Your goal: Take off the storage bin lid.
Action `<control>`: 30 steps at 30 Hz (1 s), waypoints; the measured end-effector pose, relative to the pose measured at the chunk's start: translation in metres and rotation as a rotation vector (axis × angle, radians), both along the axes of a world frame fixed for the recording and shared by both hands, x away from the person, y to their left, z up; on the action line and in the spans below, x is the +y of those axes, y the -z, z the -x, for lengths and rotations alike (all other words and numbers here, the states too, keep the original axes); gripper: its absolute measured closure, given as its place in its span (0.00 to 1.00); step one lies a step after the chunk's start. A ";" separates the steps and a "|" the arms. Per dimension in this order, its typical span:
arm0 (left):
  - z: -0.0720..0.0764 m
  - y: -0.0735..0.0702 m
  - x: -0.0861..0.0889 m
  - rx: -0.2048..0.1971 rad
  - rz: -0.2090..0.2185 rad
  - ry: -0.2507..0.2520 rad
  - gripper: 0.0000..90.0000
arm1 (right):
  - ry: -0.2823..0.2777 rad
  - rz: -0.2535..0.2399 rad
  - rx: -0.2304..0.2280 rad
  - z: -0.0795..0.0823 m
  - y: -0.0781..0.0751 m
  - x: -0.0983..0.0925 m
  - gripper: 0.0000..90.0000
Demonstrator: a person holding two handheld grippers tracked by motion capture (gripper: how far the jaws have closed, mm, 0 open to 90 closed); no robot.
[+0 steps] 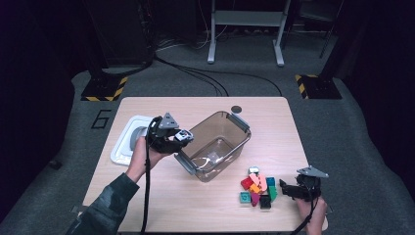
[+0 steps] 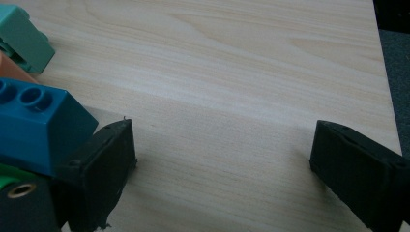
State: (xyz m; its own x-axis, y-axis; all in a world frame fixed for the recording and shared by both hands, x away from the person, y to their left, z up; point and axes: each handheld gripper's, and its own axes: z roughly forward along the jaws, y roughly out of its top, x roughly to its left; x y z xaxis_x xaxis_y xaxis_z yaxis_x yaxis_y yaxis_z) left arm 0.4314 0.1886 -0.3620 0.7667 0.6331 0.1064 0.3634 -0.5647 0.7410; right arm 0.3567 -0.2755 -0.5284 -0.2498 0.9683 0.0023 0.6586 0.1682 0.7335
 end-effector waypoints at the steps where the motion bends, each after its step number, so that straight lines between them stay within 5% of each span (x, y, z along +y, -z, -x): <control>1: -0.001 0.001 -0.002 0.008 -0.003 0.006 0.56 | 0.000 0.000 0.000 0.000 0.000 0.000 0.09; 30: -0.009 0.021 -0.026 0.077 -0.067 0.041 0.56 | 0.000 0.000 0.000 0.000 0.000 0.000 0.09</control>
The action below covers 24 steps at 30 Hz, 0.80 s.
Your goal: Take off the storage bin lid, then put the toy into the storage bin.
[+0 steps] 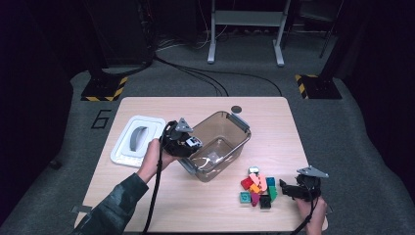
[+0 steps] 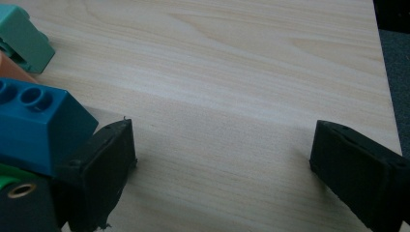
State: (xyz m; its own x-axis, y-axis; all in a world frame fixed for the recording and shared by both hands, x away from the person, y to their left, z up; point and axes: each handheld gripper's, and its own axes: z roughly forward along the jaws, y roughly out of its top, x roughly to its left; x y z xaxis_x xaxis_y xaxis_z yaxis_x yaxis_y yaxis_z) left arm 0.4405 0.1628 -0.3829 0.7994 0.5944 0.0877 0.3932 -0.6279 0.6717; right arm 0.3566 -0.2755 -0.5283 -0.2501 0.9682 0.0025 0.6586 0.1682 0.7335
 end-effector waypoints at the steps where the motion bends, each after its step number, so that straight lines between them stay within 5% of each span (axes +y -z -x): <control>1: 0.000 0.000 0.000 0.003 0.002 -0.001 0.56 | 0.000 0.000 0.000 0.000 0.000 0.000 0.09; 24: -0.003 0.012 -0.003 0.076 -0.043 -0.001 0.56 | 0.000 0.000 0.000 0.000 0.000 0.000 0.09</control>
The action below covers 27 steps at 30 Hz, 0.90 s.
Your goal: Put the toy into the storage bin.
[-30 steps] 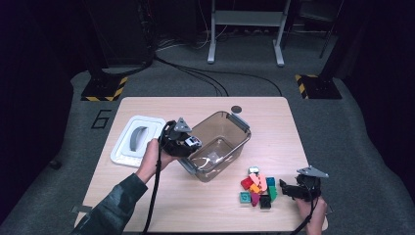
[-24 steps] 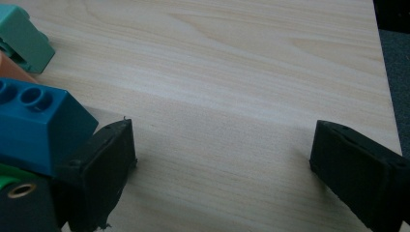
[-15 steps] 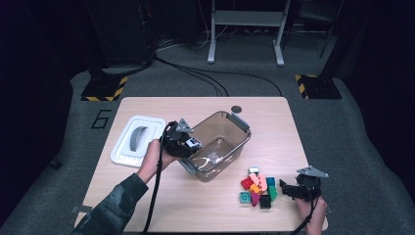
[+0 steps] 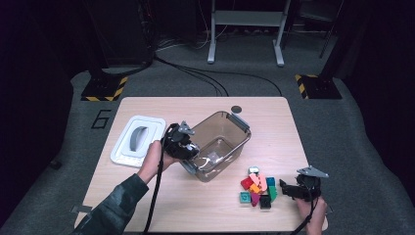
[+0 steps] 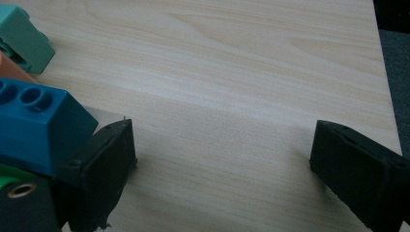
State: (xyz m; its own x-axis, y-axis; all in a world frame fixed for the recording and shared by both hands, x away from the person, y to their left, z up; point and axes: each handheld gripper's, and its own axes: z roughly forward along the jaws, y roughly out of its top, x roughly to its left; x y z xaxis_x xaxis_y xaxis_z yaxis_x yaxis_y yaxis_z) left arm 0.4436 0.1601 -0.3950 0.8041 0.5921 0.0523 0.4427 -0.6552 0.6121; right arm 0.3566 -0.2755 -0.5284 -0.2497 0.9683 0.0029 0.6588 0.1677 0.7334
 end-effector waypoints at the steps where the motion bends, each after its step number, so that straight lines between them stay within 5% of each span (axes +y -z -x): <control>1: 0.000 0.000 0.000 0.000 -0.005 0.002 0.56 | 0.001 0.000 0.000 0.000 0.000 0.000 0.09; 18: -0.001 -0.002 0.003 0.028 -0.028 -0.006 0.53 | 0.001 0.000 0.000 0.000 0.000 0.000 0.09; 27: 0.015 -0.017 0.012 -0.060 0.027 -0.037 0.30 | -0.001 0.002 -0.001 0.000 0.000 0.000 0.09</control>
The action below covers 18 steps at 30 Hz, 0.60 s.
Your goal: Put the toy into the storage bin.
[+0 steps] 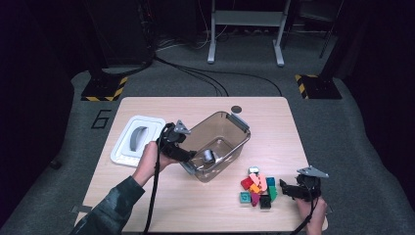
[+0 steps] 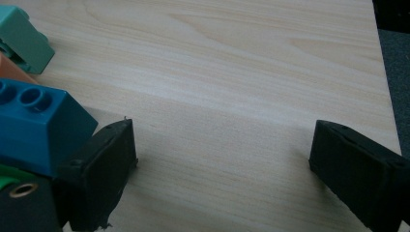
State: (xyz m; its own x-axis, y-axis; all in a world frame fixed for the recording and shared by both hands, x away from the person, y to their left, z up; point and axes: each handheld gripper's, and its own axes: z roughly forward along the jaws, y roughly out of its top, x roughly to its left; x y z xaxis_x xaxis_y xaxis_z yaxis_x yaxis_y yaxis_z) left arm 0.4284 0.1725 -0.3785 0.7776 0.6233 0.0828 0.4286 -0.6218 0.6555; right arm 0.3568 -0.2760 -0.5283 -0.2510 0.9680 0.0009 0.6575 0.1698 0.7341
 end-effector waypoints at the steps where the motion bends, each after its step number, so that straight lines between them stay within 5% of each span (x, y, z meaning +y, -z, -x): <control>1: 0.003 -0.002 0.002 -0.005 0.004 -0.005 0.27 | 0.000 -0.001 0.000 0.000 0.000 0.000 0.09; 11: 0.025 -0.006 0.036 -0.079 0.050 -0.065 0.15 | 0.000 0.000 -0.001 0.000 0.000 0.000 0.09; 18: 0.037 0.006 0.070 -0.093 0.080 -0.140 0.10 | 0.000 0.000 0.000 0.000 0.000 0.000 0.09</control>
